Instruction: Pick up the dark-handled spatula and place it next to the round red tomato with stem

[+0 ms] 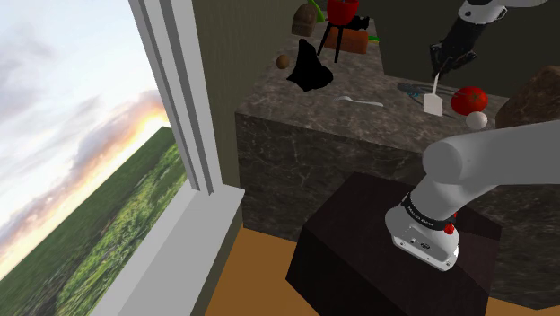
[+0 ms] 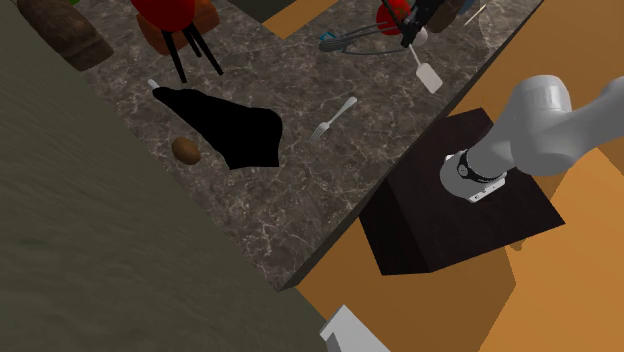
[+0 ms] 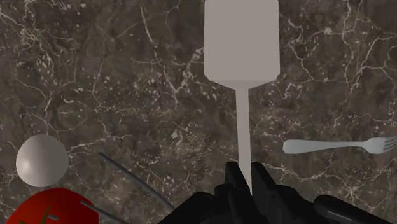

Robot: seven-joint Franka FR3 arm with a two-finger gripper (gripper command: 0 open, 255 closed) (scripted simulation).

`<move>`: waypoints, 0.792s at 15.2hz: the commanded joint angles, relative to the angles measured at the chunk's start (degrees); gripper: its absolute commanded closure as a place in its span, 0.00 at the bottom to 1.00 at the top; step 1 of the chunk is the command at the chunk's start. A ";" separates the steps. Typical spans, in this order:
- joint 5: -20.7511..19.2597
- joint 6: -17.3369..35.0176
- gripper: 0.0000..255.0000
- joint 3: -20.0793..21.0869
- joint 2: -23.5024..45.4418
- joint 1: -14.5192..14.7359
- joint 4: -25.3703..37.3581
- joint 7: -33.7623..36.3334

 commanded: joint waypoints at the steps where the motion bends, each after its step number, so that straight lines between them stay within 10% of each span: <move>1: -1.50 -0.12 1.00 -2.47 -0.33 -1.22 0.20 -2.95; 12: -7.97 -0.02 1.00 -15.59 1.08 -5.79 4.49 -17.64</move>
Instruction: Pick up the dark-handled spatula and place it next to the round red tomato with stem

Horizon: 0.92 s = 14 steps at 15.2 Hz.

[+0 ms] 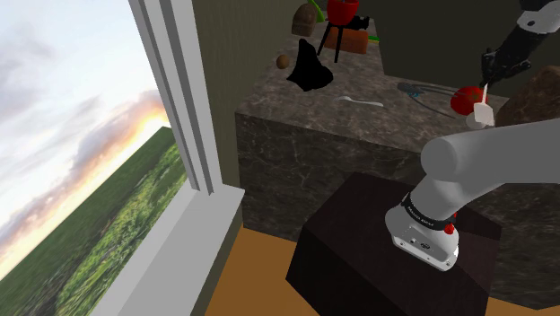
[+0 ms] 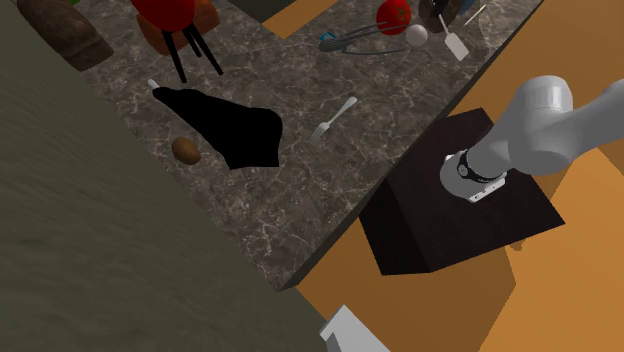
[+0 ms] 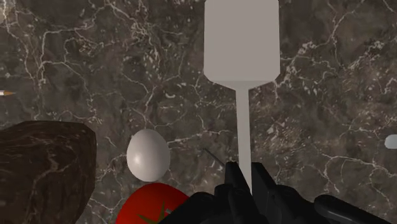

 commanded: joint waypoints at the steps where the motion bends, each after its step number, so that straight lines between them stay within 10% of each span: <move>1: -0.60 1.36 1.00 -1.02 0.17 -0.26 -1.02 -0.62; 14: -3.09 11.72 1.00 -4.81 2.16 -0.73 -9.30 -0.21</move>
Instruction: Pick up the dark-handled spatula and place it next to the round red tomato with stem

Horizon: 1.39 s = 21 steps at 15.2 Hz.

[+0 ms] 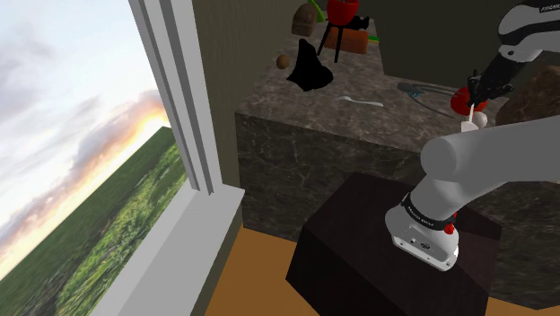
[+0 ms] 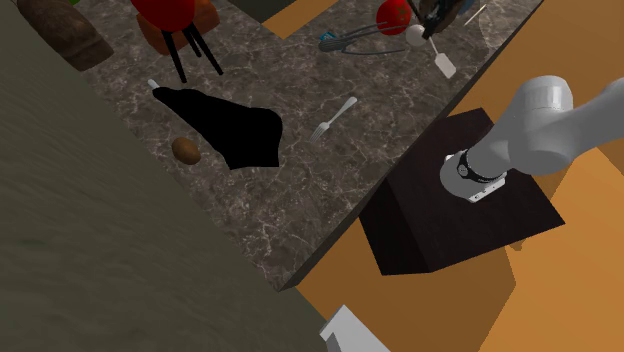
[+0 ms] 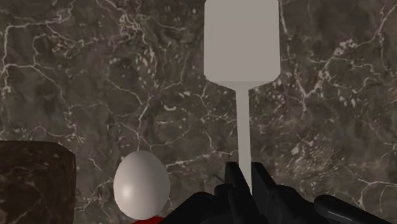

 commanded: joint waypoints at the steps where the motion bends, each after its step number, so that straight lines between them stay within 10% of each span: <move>1: -0.33 1.70 1.00 -0.60 0.56 0.04 -1.12 0.12; 21: -2.63 17.44 1.00 -7.49 8.51 1.40 -8.83 -0.22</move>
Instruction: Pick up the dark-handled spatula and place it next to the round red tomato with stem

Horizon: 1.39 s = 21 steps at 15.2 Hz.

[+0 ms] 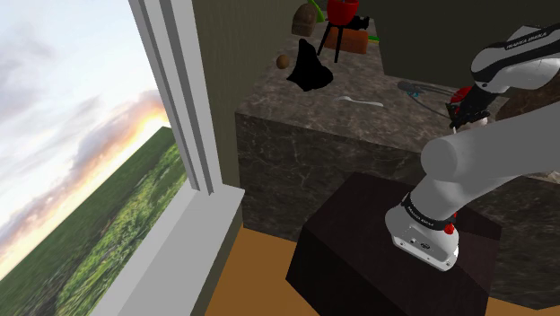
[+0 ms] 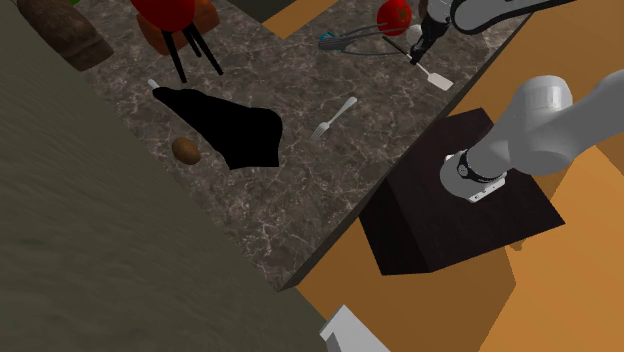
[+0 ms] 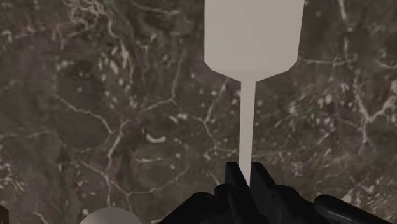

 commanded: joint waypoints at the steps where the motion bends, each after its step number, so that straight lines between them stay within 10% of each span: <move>1: 0.01 0.15 1.00 -0.08 0.12 0.04 -0.04 -0.02; 4: 0.01 0.15 1.00 -0.08 0.12 0.04 -0.04 -0.02; 5: 0.01 0.15 0.00 -0.08 0.11 0.04 -0.04 -0.02; 21: 0.77 -9.34 0.00 4.33 -5.81 -1.53 3.45 0.43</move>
